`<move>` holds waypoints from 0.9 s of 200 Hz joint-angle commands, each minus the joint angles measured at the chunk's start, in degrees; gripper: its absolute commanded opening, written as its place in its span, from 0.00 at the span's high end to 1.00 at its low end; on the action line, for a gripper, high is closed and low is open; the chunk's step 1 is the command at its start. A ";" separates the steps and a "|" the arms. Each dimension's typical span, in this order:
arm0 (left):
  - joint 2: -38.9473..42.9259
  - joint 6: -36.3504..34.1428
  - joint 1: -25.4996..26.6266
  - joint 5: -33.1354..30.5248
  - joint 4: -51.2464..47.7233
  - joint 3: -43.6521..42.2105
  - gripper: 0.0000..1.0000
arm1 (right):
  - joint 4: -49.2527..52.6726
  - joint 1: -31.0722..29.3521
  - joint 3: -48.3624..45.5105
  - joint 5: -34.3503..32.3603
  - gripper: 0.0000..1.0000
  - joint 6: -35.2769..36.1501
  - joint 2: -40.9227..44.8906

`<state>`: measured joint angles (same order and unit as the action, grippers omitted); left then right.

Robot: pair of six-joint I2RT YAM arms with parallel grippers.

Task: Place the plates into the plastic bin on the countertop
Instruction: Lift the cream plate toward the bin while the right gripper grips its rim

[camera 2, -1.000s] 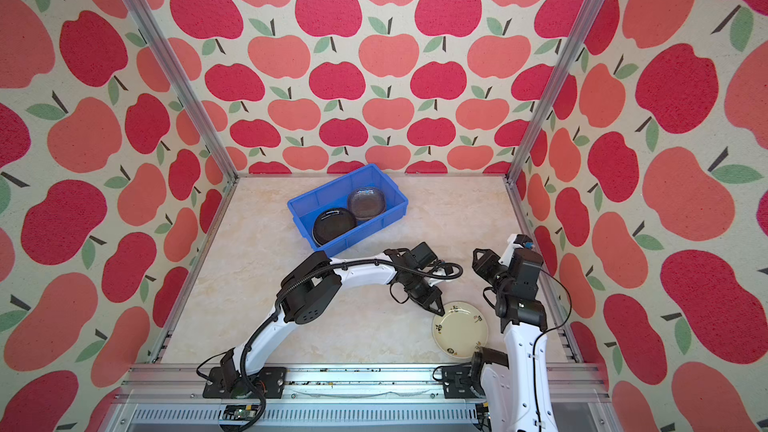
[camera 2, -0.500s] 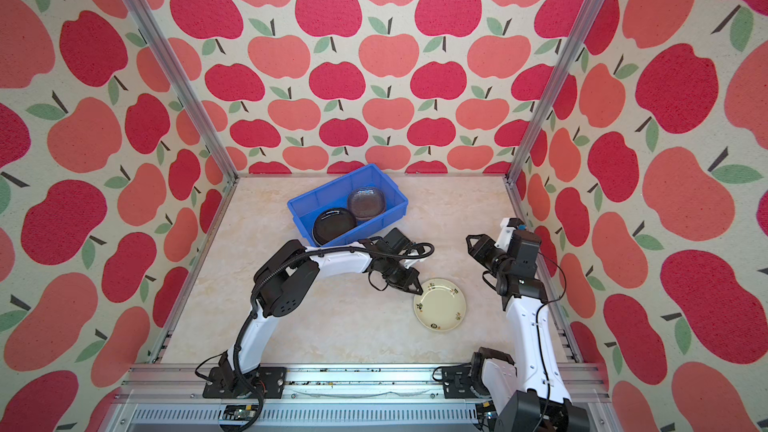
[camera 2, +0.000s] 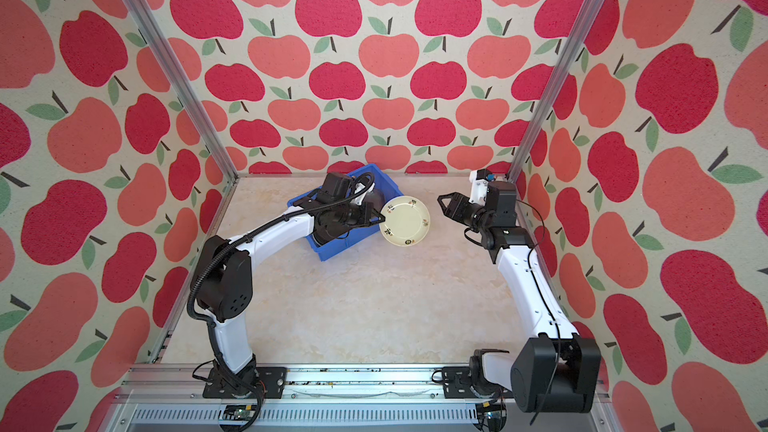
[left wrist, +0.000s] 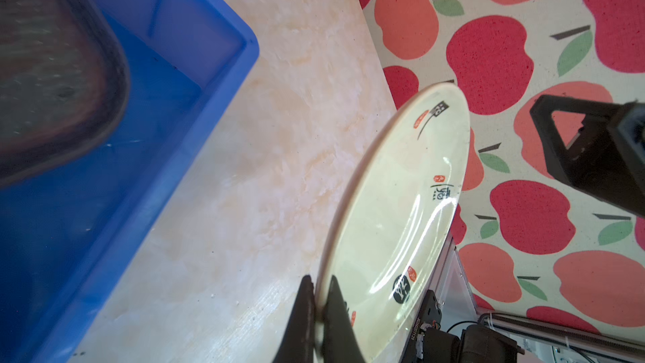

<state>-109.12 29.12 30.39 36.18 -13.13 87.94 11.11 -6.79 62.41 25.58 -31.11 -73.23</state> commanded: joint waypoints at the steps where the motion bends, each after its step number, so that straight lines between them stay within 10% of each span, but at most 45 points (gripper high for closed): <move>1: 1.46 6.20 -3.03 4.59 6.81 -2.92 1.00 | -1.47 -2.89 2.23 4.34 0.50 1.14 -3.51; 180: 4.18 10.78 -12.15 9.34 15.22 -11.22 1.00 | -2.82 -13.20 15.96 6.15 0.54 -0.20 -23.93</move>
<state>-107.11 40.62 18.98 43.11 0.32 76.75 6.00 -19.51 75.85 31.59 -32.42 -94.78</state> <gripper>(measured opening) 0.064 0.461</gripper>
